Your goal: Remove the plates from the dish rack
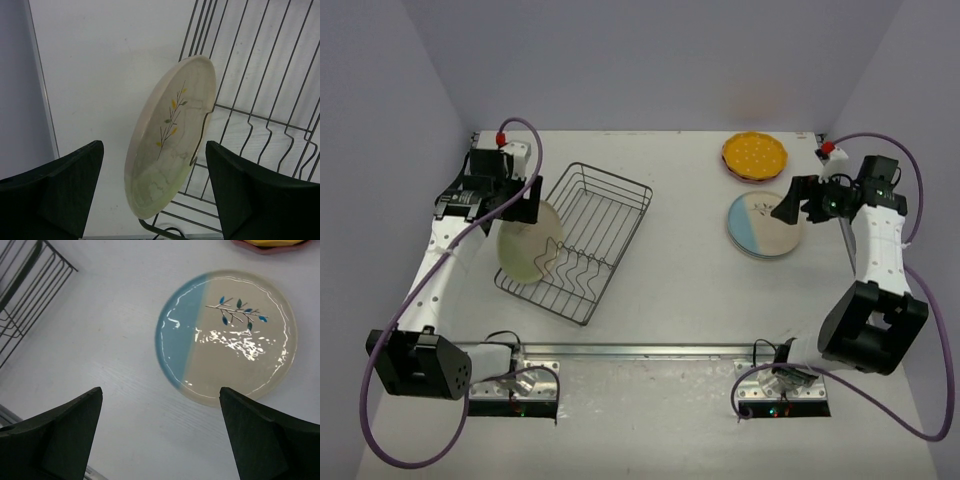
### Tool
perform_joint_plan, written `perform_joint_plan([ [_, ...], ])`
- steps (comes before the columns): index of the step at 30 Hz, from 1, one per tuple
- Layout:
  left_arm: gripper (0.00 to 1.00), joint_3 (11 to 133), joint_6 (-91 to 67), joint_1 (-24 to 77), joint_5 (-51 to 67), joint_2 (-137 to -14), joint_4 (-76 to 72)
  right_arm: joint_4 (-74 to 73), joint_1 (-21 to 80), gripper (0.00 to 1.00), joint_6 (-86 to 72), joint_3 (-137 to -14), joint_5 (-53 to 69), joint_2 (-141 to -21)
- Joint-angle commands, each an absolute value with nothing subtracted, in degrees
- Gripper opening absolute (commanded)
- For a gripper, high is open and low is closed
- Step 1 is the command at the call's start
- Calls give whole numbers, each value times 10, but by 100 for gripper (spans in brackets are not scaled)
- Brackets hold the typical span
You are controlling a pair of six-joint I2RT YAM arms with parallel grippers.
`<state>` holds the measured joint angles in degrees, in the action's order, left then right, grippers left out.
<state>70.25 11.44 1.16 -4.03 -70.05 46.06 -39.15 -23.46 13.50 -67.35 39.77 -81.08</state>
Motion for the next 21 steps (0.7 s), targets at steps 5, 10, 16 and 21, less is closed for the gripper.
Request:
perform_joint_plan([
  [5,55,685,130,-24,92,-737,453,-394,-232,99,182,-644,587,-711],
  [10,37,663,127,-28,134,-754,461,-375,-230,99,187,-629,625,-681],
  [16,18,665,129,-36,152,-755,462,-378,-228,99,171,-640,650,-693],
  [21,1,680,135,-40,144,-754,470,-377,-219,98,163,-637,657,-696],
])
